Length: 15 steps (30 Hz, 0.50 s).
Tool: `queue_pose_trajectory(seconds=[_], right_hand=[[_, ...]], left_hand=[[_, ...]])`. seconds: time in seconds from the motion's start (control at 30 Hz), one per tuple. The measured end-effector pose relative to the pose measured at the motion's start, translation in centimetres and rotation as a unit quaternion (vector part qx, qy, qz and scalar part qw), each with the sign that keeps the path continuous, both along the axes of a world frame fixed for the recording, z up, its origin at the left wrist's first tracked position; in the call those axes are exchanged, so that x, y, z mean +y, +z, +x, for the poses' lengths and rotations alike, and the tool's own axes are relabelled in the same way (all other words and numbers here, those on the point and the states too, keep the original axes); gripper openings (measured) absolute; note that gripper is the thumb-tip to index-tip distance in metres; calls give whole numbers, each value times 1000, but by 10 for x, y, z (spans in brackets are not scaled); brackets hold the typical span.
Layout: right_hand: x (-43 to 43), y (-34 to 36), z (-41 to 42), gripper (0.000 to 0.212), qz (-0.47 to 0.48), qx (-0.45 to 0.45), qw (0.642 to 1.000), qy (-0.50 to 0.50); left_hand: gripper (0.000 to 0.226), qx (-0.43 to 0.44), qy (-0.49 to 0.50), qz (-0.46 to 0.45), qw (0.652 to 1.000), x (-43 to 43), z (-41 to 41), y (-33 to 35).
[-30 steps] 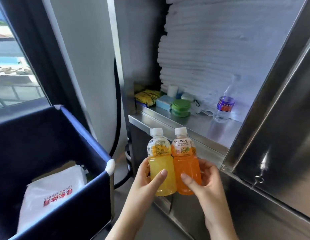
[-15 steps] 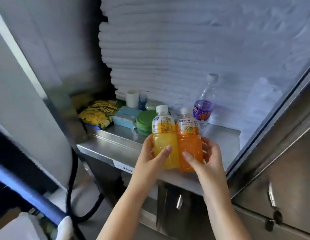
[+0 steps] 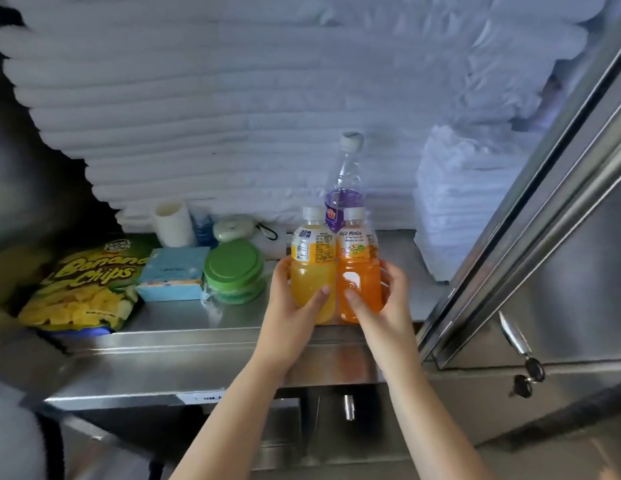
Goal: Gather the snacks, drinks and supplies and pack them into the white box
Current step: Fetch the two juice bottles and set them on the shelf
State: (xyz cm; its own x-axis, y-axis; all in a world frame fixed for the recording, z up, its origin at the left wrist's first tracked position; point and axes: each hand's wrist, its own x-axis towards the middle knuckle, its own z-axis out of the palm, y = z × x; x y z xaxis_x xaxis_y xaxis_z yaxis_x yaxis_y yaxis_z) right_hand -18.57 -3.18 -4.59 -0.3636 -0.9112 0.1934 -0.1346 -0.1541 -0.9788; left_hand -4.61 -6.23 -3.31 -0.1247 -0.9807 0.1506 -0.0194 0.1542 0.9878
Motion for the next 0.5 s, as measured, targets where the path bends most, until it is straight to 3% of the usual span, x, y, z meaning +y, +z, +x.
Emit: queue_pose_trajectory(seconds=[0.27, 0.5], right_hand=[[-8, -13, -2, 59, 11, 102, 995, -8], [-3, -26, 7, 68, -15, 284, 957, -61]], left_hand=[[71, -123, 14, -81, 989, -9, -7, -16], [78, -257, 63, -158, 951, -15, -1, -24]])
